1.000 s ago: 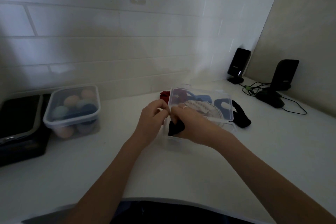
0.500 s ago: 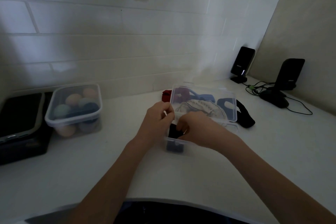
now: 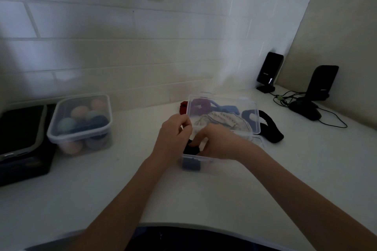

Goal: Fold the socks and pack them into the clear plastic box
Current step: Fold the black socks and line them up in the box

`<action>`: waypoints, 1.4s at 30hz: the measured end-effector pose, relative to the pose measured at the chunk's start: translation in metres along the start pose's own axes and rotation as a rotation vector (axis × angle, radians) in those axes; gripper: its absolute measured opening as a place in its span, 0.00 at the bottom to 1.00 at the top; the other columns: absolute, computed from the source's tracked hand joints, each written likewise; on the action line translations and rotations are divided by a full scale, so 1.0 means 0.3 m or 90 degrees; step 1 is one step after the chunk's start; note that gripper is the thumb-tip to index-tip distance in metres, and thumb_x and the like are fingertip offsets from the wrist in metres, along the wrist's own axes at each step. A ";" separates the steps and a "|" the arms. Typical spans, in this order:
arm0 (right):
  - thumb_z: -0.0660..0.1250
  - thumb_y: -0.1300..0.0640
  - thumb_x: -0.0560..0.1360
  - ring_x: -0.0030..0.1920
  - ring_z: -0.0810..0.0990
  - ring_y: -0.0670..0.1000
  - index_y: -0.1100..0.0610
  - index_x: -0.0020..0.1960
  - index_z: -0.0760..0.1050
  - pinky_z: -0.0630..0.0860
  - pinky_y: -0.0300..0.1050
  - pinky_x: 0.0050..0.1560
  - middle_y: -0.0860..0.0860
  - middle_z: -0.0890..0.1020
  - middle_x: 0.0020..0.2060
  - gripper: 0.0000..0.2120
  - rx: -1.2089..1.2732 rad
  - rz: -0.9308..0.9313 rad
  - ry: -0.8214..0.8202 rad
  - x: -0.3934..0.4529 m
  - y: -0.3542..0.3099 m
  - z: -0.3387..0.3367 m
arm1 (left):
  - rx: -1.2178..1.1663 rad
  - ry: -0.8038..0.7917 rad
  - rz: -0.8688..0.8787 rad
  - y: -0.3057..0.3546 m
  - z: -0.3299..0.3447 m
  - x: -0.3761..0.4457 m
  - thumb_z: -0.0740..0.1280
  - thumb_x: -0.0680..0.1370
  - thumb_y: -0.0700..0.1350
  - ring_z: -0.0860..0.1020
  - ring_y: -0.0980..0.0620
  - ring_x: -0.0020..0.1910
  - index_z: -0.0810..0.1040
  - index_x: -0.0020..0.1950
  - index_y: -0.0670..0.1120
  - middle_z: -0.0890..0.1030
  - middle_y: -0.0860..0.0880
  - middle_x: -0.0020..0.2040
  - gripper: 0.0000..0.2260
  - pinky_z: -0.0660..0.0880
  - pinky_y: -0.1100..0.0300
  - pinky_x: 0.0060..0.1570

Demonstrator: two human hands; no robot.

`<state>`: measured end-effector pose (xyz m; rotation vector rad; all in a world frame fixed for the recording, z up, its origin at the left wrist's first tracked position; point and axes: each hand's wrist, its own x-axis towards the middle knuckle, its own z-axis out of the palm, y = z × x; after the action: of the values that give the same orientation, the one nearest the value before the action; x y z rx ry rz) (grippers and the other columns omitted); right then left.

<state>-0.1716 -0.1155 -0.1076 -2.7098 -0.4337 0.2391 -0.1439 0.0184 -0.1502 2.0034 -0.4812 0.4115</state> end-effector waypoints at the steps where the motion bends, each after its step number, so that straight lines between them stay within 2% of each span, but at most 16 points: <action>1: 0.69 0.60 0.72 0.36 0.77 0.45 0.55 0.58 0.79 0.75 0.36 0.34 0.50 0.84 0.51 0.14 0.034 0.012 -0.030 -0.002 0.006 -0.013 | 0.013 -0.003 0.003 -0.001 -0.003 -0.001 0.58 0.68 0.43 0.71 0.48 0.35 0.70 0.34 0.44 0.71 0.50 0.35 0.05 0.67 0.59 0.35; 4: 0.68 0.65 0.73 0.35 0.82 0.47 0.59 0.55 0.78 0.77 0.36 0.26 0.52 0.84 0.45 0.11 0.263 0.076 -0.002 -0.062 0.051 -0.103 | 0.007 0.021 0.002 0.001 -0.024 0.004 0.60 0.69 0.43 0.70 0.53 0.32 0.71 0.34 0.49 0.71 0.54 0.37 0.04 0.65 0.68 0.34; 7: 0.69 0.67 0.71 0.27 0.80 0.48 0.60 0.46 0.80 0.75 0.38 0.22 0.55 0.84 0.37 0.05 0.358 0.106 0.285 -0.126 0.174 -0.174 | -0.035 0.065 0.008 0.011 -0.039 0.010 0.59 0.66 0.43 0.70 0.51 0.34 0.68 0.32 0.54 0.73 0.51 0.37 0.06 0.67 0.60 0.36; 10: 0.65 0.64 0.73 0.35 0.82 0.52 0.56 0.49 0.78 0.80 0.46 0.32 0.56 0.84 0.43 0.07 0.230 0.218 0.542 -0.119 0.352 -0.173 | -0.019 0.055 0.020 0.021 -0.031 0.012 0.59 0.67 0.43 0.69 0.53 0.32 0.69 0.32 0.52 0.74 0.51 0.35 0.05 0.66 0.61 0.34; 13: 0.64 0.55 0.75 0.54 0.79 0.60 0.54 0.65 0.70 0.78 0.57 0.52 0.59 0.78 0.59 0.18 0.150 0.352 0.478 -0.083 0.465 -0.130 | -0.004 0.051 0.034 0.029 -0.021 0.021 0.60 0.67 0.44 0.70 0.52 0.32 0.71 0.34 0.46 0.75 0.49 0.35 0.03 0.66 0.59 0.34; 15: 0.65 0.50 0.75 0.56 0.77 0.61 0.56 0.68 0.66 0.75 0.51 0.52 0.61 0.77 0.59 0.24 0.117 0.421 0.366 -0.065 0.494 -0.095 | -0.010 0.050 0.038 0.035 -0.020 0.032 0.60 0.68 0.44 0.69 0.53 0.31 0.72 0.35 0.44 0.76 0.48 0.36 0.05 0.66 0.60 0.33; 17: 0.66 0.50 0.73 0.49 0.78 0.60 0.58 0.62 0.71 0.71 0.47 0.45 0.59 0.79 0.51 0.20 0.103 0.446 0.346 -0.056 0.501 -0.075 | -0.012 0.052 0.041 0.040 -0.021 0.043 0.60 0.68 0.44 0.70 0.52 0.31 0.73 0.36 0.44 0.76 0.48 0.35 0.05 0.66 0.59 0.32; 21: 0.63 0.57 0.72 0.40 0.77 0.58 0.61 0.50 0.75 0.71 0.46 0.39 0.58 0.79 0.41 0.09 0.103 0.439 0.463 -0.059 0.488 -0.095 | -0.013 0.044 0.062 0.046 -0.014 0.057 0.61 0.68 0.43 0.70 0.51 0.31 0.71 0.34 0.47 0.75 0.49 0.34 0.03 0.65 0.61 0.31; 25: 0.63 0.57 0.74 0.44 0.78 0.61 0.59 0.53 0.72 0.69 0.46 0.39 0.59 0.79 0.43 0.10 0.084 0.350 0.665 -0.108 0.390 -0.142 | -0.031 0.009 0.109 0.094 0.025 0.090 0.63 0.71 0.43 0.70 0.55 0.30 0.70 0.34 0.52 0.74 0.53 0.32 0.06 0.65 0.68 0.30; 27: 0.64 0.57 0.73 0.39 0.75 0.57 0.59 0.54 0.72 0.66 0.43 0.35 0.55 0.78 0.40 0.11 0.095 0.290 0.723 -0.135 0.317 -0.164 | -0.067 -0.024 0.115 0.135 0.057 0.105 0.64 0.74 0.44 0.76 0.54 0.32 0.76 0.39 0.48 0.78 0.51 0.35 0.04 0.72 0.63 0.33; 30: 0.67 0.54 0.72 0.35 0.75 0.54 0.57 0.52 0.71 0.66 0.41 0.28 0.51 0.78 0.36 0.12 0.124 0.205 0.710 -0.150 0.209 -0.164 | -0.197 -0.133 0.008 0.196 0.113 0.127 0.65 0.75 0.52 0.80 0.52 0.49 0.78 0.55 0.49 0.81 0.57 0.45 0.11 0.78 0.58 0.48; 32: 0.66 0.48 0.71 0.38 0.79 0.56 0.53 0.52 0.70 0.75 0.47 0.34 0.52 0.80 0.38 0.14 0.125 0.195 0.648 -0.143 0.153 -0.143 | -0.295 -0.213 -0.077 0.225 0.150 0.146 0.66 0.71 0.58 0.80 0.51 0.53 0.77 0.57 0.53 0.80 0.58 0.48 0.17 0.77 0.55 0.54; 36: 0.66 0.47 0.67 0.42 0.80 0.56 0.51 0.52 0.66 0.75 0.48 0.39 0.50 0.80 0.41 0.17 0.110 0.189 0.490 -0.103 0.106 -0.121 | -0.349 -0.129 -0.087 0.257 0.185 0.162 0.69 0.74 0.46 0.81 0.59 0.45 0.78 0.47 0.51 0.82 0.54 0.44 0.03 0.77 0.66 0.46; 38: 0.70 0.47 0.65 0.42 0.79 0.50 0.51 0.48 0.66 0.76 0.45 0.38 0.49 0.78 0.42 0.18 0.187 0.137 0.412 -0.091 0.115 -0.135 | -0.383 -0.049 -0.083 0.247 0.170 0.171 0.68 0.74 0.39 0.81 0.63 0.39 0.79 0.46 0.49 0.82 0.55 0.41 0.05 0.76 0.70 0.40; 40: 0.73 0.48 0.67 0.36 0.74 0.42 0.51 0.43 0.67 0.70 0.31 0.33 0.48 0.76 0.41 0.15 0.278 0.080 0.354 -0.095 0.126 -0.156 | -0.389 -0.026 -0.079 0.226 0.143 0.189 0.67 0.74 0.36 0.81 0.63 0.36 0.80 0.46 0.47 0.82 0.54 0.39 0.07 0.77 0.69 0.38; 42: 0.70 0.47 0.70 0.34 0.73 0.42 0.54 0.42 0.70 0.67 0.32 0.33 0.52 0.78 0.43 0.13 0.355 0.064 0.340 -0.093 0.140 -0.172 | -0.397 -0.049 -0.086 0.207 0.116 0.200 0.66 0.74 0.35 0.82 0.59 0.36 0.80 0.48 0.46 0.84 0.54 0.37 0.08 0.79 0.65 0.39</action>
<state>-0.1752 -0.1794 -0.0743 -2.1275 -0.0549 -0.2963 -0.1201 -0.0487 -0.0901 1.4374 -0.4512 0.0797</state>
